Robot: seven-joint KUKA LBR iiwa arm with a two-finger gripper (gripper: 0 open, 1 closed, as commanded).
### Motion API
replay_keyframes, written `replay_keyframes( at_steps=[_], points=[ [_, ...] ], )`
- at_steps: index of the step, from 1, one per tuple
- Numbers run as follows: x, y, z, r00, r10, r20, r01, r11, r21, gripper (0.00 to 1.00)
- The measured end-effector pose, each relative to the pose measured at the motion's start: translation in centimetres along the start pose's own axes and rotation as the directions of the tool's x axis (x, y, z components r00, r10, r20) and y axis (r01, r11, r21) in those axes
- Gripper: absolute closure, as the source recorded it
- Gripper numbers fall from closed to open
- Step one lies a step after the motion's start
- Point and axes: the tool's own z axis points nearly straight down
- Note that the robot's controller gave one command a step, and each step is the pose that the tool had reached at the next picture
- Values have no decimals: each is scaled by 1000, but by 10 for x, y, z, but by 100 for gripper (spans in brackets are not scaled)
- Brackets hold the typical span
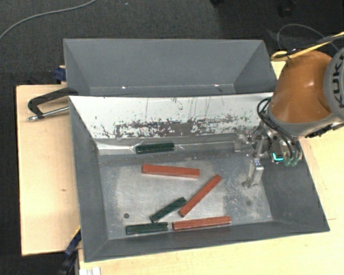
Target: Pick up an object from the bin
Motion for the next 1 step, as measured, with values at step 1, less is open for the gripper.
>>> replay_keyframes(
  at_steps=[1],
  points=[
    [6, 37, 65, 989, -149, 4, 149, 989, 0, 0]
  ],
)
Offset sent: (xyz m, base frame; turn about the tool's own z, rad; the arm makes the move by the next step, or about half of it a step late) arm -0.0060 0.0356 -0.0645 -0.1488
